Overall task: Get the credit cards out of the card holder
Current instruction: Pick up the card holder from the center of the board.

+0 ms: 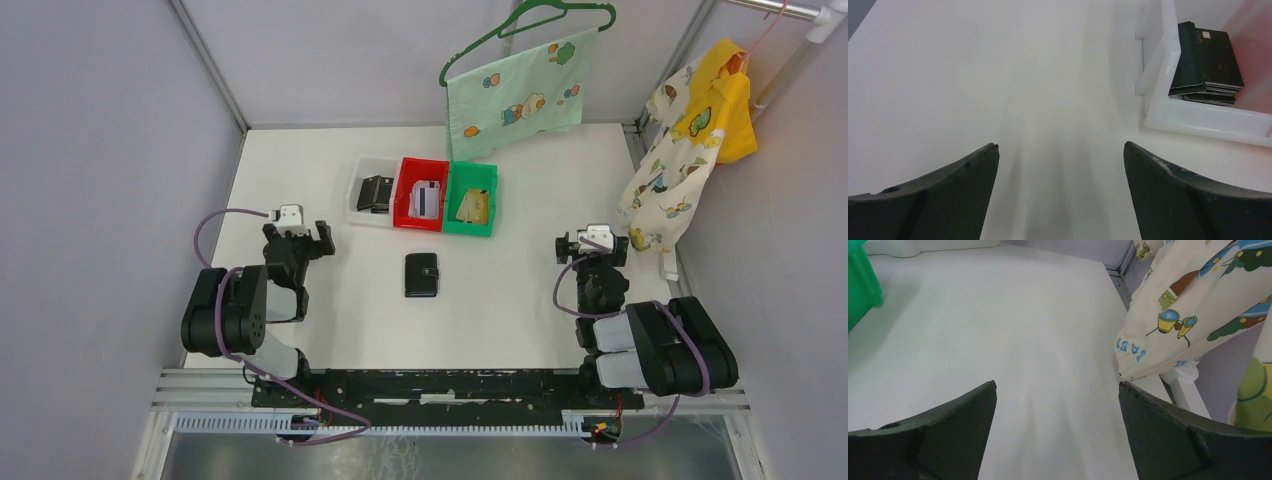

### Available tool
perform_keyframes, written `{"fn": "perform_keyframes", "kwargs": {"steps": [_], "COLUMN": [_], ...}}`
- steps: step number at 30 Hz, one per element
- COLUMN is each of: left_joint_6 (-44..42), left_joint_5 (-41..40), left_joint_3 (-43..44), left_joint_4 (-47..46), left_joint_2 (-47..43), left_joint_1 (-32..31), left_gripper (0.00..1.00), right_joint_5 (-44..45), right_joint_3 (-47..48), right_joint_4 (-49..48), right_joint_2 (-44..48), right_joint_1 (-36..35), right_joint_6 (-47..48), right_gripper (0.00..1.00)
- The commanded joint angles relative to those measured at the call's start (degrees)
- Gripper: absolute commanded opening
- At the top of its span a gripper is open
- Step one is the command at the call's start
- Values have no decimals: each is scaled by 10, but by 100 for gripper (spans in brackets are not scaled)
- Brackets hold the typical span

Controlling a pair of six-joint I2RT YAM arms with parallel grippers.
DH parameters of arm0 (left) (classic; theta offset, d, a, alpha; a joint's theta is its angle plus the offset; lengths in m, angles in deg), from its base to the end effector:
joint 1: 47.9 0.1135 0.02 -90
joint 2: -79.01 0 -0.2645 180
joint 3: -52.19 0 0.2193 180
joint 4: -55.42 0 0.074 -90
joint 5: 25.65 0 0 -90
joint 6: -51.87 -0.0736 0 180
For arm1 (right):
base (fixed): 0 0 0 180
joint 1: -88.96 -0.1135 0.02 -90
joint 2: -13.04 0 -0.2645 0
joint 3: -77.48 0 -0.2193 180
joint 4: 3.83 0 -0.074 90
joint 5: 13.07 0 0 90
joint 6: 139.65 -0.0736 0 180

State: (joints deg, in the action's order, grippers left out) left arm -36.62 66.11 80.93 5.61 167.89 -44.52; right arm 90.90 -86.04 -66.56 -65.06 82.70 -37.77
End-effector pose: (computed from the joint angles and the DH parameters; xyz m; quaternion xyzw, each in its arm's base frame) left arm 0.2689 0.0136 0.1613 -0.0229 0.7675 -0.0013 0.6406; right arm 0.2157 0.0058 0.1822 -0.0238 0.7000 -0.1198 0.7036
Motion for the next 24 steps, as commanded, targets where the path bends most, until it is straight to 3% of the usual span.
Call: {"fn": "perform_keyframes", "kwargs": {"steps": [1,18,20,22,24], "left_joint_6": [0,0,-1,0,-6], "left_joint_5": [-8,-7,0,-6,-15], "left_joint_3": [13,12,14,37,106], "left_joint_4": [-21,-21,-20,35,206], "left_joint_2": [0,-2,-8,-26,-42], "left_joint_1": [-1,-1,0,1,3], "left_gripper": [100,100,100,100,100], "right_joint_5": [-5,-11,27,36,11], "right_joint_3": [-56,-53,-38,14,49], "right_joint_4": [-18,-12,22,143,220], "right_joint_2": [-1,-1,17,54,79], "right_joint_1": [2,8,8,7,6], "right_joint_6": [3,-2,-15,-20,-13], "right_gripper": [98,98,98,98,98]}}
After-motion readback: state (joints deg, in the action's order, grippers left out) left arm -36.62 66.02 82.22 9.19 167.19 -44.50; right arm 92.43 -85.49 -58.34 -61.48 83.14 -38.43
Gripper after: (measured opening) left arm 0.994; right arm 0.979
